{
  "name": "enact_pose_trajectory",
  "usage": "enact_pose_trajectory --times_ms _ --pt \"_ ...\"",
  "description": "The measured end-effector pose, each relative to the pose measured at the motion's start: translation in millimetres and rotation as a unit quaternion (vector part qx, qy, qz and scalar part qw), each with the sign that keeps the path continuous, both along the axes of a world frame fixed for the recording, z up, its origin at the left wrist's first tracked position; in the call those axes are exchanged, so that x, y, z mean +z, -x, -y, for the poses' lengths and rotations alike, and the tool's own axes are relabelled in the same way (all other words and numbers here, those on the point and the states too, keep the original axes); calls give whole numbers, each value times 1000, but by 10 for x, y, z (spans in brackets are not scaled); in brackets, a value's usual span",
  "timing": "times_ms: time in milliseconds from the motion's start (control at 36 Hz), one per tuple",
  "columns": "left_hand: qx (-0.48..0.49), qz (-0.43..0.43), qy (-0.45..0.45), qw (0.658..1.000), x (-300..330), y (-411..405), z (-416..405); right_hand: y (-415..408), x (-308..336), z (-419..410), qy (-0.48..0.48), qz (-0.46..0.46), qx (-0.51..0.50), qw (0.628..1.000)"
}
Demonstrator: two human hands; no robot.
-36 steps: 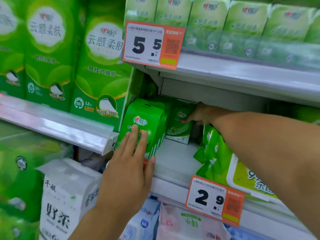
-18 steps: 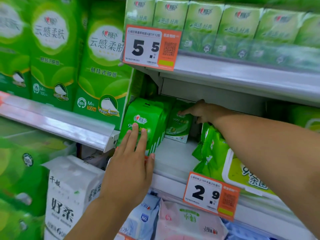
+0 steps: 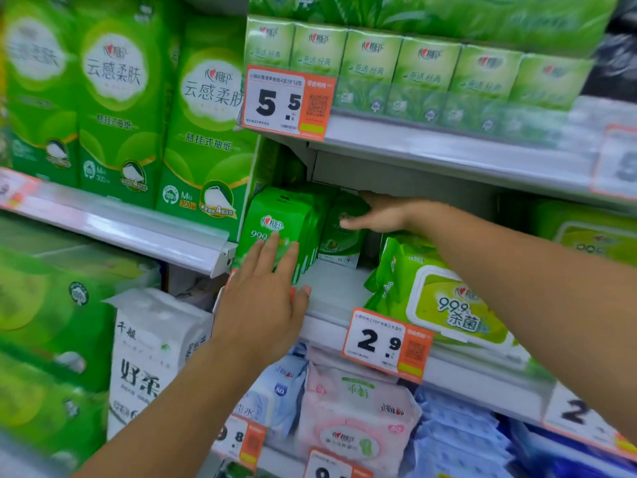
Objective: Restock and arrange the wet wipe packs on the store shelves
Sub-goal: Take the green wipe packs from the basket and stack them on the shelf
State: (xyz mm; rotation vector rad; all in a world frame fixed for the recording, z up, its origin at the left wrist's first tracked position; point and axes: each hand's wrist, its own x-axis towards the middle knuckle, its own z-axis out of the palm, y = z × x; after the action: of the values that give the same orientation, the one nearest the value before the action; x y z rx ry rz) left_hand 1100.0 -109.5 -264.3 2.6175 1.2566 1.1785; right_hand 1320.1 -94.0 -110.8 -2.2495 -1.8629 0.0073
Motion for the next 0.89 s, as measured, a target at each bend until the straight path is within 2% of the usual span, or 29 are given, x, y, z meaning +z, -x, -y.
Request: enact_pose_trajectory --times_ms 56,111,167,222,250,278,333,361,389,444,472,528,556,639,694,750,806,889 --pt "-8 9 -47 999 -40 47 134 174 -2 354 -17 49 16 999" --pt "-34 17 -111 993 -170 116 288 355 -155 801 -77 85 36 993" --pt "-85 -18 -121 989 -422 223 465 612 -512 1338 -200 69 92 973" --pt "-145 -132 -20 980 -736 349 654 857 -1128 1924 -337 -37 180 924" --pt "-170 -197 50 964 -916 400 782 965 -1541 2178 -359 -98 189 909" --pt "-192 -249 108 943 -1097 431 935 1050 -1983 2396 -346 -139 172 912" --pt "-229 -336 201 891 -1481 475 1283 1133 -2945 2736 -231 -199 87 948" --pt "-238 -384 246 857 -1678 501 1467 1136 -3444 2885 -126 -235 39 963" --pt "-239 -437 292 816 -1876 538 1632 1124 -3906 3015 5 -271 -7 962" --pt "-215 -512 379 740 -2253 624 1922 1147 -4620 3234 199 -334 -85 918" --pt "-193 -519 410 725 -2422 676 2046 1191 -4903 3318 239 -383 -120 884" --pt "-151 -493 441 735 -2696 774 2201 1316 -5202 3441 276 -491 -170 808" --pt "-131 -475 444 749 -2790 813 2257 1378 -5362 3445 279 -503 -172 800" --pt "-86 -434 429 788 -2965 841 2350 1440 -5860 3326 273 -406 -153 859" --pt "-73 -420 426 798 -3029 805 2398 1410 -6444 3176 275 -377 -147 872" --pt "-74 -411 436 797 -3119 779 2434 1454 -6761 3008 291 -342 -131 884" --pt "-76 -404 441 798 -3238 799 2456 1594 -6386 2969 324 -302 -112 889" --pt "-64 -389 452 800 -3367 854 2485 1616 -6252 2977 345 -233 -101 904"
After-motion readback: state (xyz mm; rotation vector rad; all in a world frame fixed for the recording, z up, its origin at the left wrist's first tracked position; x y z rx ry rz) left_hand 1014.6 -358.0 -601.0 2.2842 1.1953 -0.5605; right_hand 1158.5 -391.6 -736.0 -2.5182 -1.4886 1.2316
